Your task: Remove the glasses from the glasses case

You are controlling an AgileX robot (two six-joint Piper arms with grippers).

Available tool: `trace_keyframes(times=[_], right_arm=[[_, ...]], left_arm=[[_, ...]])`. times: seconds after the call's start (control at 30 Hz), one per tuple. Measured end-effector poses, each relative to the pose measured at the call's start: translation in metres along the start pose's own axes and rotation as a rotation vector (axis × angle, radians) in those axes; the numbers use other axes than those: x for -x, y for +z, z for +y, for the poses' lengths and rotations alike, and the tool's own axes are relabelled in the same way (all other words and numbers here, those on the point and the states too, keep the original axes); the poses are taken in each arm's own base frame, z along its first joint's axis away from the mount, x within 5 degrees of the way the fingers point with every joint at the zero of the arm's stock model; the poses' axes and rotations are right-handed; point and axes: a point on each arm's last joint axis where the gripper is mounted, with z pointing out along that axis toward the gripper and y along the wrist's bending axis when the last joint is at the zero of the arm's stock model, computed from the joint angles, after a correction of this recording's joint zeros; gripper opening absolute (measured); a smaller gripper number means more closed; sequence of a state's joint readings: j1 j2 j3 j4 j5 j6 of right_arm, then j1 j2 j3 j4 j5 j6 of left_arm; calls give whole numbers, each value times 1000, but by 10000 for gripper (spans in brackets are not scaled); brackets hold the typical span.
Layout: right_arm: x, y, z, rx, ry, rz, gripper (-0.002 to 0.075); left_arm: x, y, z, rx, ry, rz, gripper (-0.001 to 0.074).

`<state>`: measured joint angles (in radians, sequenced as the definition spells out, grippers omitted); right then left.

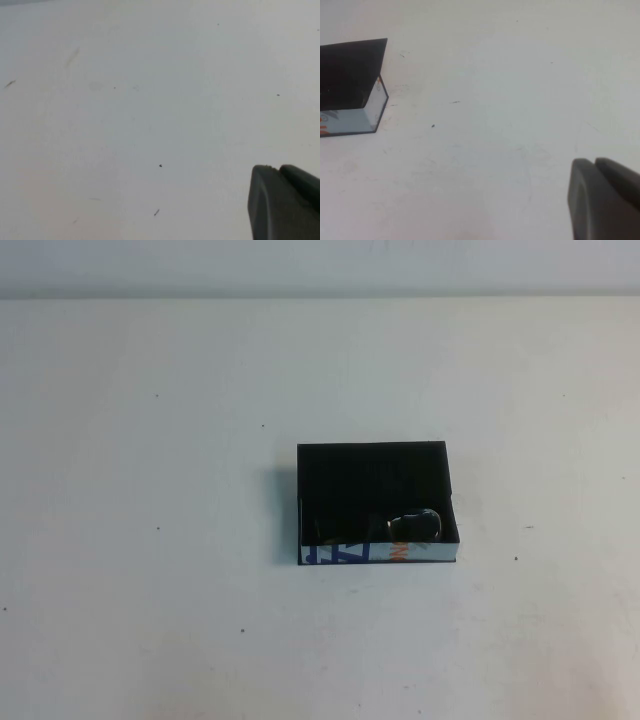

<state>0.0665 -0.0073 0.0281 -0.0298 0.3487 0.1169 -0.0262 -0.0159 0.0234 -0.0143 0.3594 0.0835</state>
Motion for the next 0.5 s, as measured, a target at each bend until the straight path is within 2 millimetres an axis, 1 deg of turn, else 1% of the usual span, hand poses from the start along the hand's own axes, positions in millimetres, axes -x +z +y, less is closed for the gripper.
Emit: trace_keyframes(times=[0.5], right_arm=[[0,0,0,3,7,0,-18]], left_arm=[[0,0,0,0,0,0,-5]])
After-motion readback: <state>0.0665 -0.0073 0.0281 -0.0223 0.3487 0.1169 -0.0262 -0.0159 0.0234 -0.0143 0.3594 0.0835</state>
